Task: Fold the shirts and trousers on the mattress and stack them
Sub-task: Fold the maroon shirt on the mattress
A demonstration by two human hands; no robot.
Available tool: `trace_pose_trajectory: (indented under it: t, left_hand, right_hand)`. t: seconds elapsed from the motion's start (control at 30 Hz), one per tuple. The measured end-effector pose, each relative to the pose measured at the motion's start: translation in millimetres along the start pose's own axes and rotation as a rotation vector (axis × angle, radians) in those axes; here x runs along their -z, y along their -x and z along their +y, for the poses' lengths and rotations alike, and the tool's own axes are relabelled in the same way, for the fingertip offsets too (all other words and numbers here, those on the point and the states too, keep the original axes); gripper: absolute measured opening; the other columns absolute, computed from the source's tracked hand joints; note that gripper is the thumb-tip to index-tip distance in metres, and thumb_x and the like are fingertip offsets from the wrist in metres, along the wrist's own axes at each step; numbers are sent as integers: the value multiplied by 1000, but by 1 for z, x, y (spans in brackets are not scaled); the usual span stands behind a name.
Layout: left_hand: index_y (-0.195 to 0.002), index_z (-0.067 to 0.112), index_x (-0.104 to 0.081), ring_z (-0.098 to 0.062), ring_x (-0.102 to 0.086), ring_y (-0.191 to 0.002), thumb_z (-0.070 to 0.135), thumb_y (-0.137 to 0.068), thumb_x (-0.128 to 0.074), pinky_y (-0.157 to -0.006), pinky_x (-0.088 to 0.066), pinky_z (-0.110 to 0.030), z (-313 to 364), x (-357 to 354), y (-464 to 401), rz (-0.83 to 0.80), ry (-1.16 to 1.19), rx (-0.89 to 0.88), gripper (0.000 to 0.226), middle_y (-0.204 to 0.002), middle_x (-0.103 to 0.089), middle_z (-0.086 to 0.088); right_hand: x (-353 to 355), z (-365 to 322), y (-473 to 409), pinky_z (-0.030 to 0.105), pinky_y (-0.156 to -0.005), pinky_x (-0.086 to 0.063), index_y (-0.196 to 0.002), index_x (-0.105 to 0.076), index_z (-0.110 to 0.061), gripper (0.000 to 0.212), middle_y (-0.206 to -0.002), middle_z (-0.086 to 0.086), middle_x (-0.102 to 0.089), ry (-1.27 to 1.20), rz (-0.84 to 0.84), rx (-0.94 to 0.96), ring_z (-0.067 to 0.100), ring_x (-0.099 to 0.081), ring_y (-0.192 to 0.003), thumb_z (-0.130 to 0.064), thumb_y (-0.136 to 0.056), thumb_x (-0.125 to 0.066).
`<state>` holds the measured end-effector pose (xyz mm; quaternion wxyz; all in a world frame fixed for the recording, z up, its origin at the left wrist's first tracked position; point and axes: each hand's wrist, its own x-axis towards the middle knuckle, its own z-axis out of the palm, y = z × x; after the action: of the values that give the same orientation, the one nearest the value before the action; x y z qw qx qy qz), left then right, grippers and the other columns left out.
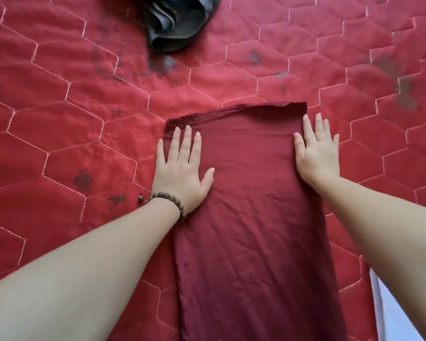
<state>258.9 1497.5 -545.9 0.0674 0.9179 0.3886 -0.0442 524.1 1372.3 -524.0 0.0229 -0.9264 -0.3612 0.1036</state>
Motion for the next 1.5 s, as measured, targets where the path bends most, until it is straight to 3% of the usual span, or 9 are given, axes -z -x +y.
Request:
trace_pose_trajectory:
  t: [0.1, 0.23, 0.4, 0.53, 0.77, 1.03, 1.17, 1.37, 1.5]
  left_hand:
    - [-153, 16, -1, -22, 8, -148, 60, -90, -13, -117, 1, -55, 0, 6, -1, -75, -22, -1, 78, -162, 3, -6]
    - [-153, 15, -8, -22, 11, -148, 53, -94, -23, -114, 10, -57, 11, 22, 11, -74, 69, 113, 72, -162, 3, -5]
    - [-148, 3, -26, -28, -11, -147, 21, -89, -14, -120, -10, -46, 70, 16, 92, -14, 97, -121, 63, -158, -17, -15]
    - [-146, 6, -34, -27, -27, -143, 26, -91, -27, -117, -23, -45, 69, 5, 117, -69, 152, -106, 59, -154, -29, -15]
    - [-151, 7, -19, -24, -10, -148, 44, -96, -24, -119, -2, -49, 57, -2, 125, -68, -22, 25, 66, -159, -14, -12]
    - [-149, 2, -20, -28, -15, -146, 29, -95, -21, -119, -16, -46, 135, -11, 238, -135, 1, -163, 61, -157, -20, -16]
    - [-145, 1, -32, -28, -26, -143, 41, -92, -30, -115, -26, -48, 122, -18, 268, -150, 60, -165, 66, -154, -28, -17]
    - [-152, 5, -7, -24, -1, -148, 53, -94, -15, -120, -2, -45, 95, -13, 288, -221, -56, -181, 75, -160, -3, -13]
    - [-148, 2, -24, -26, -14, -147, 48, -95, -26, -119, -12, -49, 95, -3, 323, -138, -24, -307, 70, -157, -19, -16]
  right_hand:
    - [0, -9, 25, 48, -120, 0, -152, -21, -14, 54, -161, 10, -10, -79, 84, -2, 24, -3, -149, -34, -103, -31]
    - [-3, -56, 92, 52, -119, -9, -144, -37, -1, 54, -155, 16, -27, -131, 142, 325, 31, -19, -146, -16, -93, -45]
    - [-37, -79, 179, 55, -115, -24, -142, -42, -1, 55, -152, 15, -35, -93, -7, 567, 29, -28, -143, -18, -90, -50]
    - [-39, -50, 189, 55, -116, -20, -147, -37, -16, 54, -156, 7, -29, 17, -50, 505, 23, -24, -145, -35, -97, -38]
    - [-25, 34, 187, 51, -119, -3, -153, -18, -13, 57, -161, 5, -11, 64, -21, 157, 20, -5, -149, -35, -102, -32]
    - [-51, -7, 307, 54, -115, -24, -144, -40, -3, 55, -154, 12, -32, 13, -30, 454, 26, -28, -144, -22, -92, -41]
    - [-59, 19, 333, 51, -116, -18, -147, -34, -6, 58, -156, 10, -29, 25, -41, 336, 22, -23, -145, -34, -96, -35]
    - [-51, 52, 370, 50, -119, -14, -147, -31, -2, 62, -157, 13, -23, 9, -14, 149, 24, -19, -146, -38, -97, -28]
    - [-53, 32, 419, 53, -117, -18, -145, -35, -1, 60, -155, 15, -28, -2, 21, 185, 27, -23, -145, -35, -96, -34]
